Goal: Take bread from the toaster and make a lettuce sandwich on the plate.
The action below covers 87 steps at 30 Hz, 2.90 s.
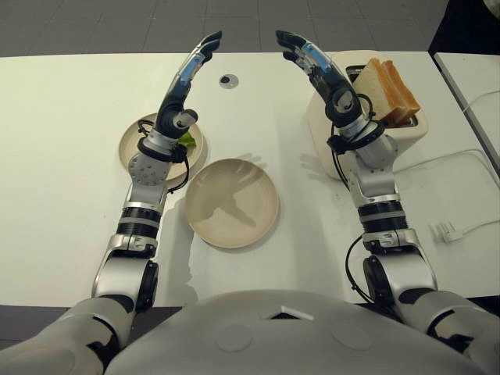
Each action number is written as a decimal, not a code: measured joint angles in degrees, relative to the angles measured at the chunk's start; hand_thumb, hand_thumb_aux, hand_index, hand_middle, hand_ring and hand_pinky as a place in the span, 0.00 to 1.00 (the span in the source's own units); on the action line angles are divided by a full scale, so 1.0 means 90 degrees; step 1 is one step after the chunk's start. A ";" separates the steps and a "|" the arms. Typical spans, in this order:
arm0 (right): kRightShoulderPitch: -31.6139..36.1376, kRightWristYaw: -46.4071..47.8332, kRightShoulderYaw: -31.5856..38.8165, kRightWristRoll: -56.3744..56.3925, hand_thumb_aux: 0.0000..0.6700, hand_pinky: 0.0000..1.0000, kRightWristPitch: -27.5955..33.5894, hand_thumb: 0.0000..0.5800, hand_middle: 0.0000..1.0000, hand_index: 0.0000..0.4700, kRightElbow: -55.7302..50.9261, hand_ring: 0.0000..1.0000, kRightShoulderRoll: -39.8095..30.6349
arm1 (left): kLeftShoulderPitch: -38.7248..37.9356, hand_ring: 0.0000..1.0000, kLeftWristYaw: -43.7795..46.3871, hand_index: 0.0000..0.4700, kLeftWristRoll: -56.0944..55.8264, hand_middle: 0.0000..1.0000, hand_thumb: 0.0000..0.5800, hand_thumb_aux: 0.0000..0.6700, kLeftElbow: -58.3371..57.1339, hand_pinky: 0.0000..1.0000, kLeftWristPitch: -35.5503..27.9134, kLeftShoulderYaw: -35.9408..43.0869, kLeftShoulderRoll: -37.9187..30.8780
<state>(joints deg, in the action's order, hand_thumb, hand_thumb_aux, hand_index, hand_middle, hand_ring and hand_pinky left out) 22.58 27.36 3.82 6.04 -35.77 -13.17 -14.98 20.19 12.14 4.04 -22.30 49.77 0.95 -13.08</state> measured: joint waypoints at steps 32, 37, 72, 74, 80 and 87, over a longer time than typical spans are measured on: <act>-0.1435 -0.0853 -0.1835 -0.3600 0.00 0.00 0.1234 0.00 0.00 0.00 -0.0198 0.00 -0.4452 | 0.0059 0.00 0.0300 0.00 -0.0122 0.00 0.00 0.00 0.0001 0.00 0.0261 0.0143 -0.0123; -0.1568 -0.0686 -0.1537 -0.3473 0.30 0.00 0.1177 0.51 0.00 0.30 -0.0178 0.00 -0.4514 | 0.0057 0.00 0.0360 0.00 -0.0212 0.00 0.00 0.00 -0.0001 0.00 0.0268 0.0162 -0.0144; 0.0489 -0.2565 -0.1844 -0.1664 1.00 1.00 -0.0021 1.00 1.00 1.00 -0.0338 1.00 -0.3403 | 0.0153 0.00 -0.0022 0.00 0.0842 0.00 0.00 0.00 -0.0443 0.00 0.0452 0.0027 -0.0612; 0.0493 -0.2381 -0.1944 -0.1149 1.00 1.00 -0.0072 1.00 1.00 1.00 -0.0028 1.00 -0.3340 | 0.0180 0.00 -0.0497 0.00 0.1874 0.00 0.00 0.00 -0.0560 0.00 0.0295 -0.0071 -0.1190; 0.0407 -0.1281 -0.1485 0.0462 1.00 1.00 0.0327 1.00 1.00 1.00 0.0993 1.00 -0.2826 | 0.0223 0.00 -0.1621 0.00 0.4299 0.00 0.00 0.00 -0.1349 0.00 -0.1445 0.0361 -0.2714; -0.0001 0.1485 0.1251 0.1039 1.00 1.00 0.1613 1.00 1.00 1.00 0.0120 1.00 -0.1014 | 0.0101 0.00 -0.1024 0.27 0.4254 0.00 0.47 0.27 -0.2539 0.00 -0.2025 0.1107 -0.2819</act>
<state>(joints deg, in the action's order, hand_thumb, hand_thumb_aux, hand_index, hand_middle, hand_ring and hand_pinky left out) 22.57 40.72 15.08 15.39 -21.25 -12.10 -24.11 21.10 2.92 42.32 -45.15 31.54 10.92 -38.45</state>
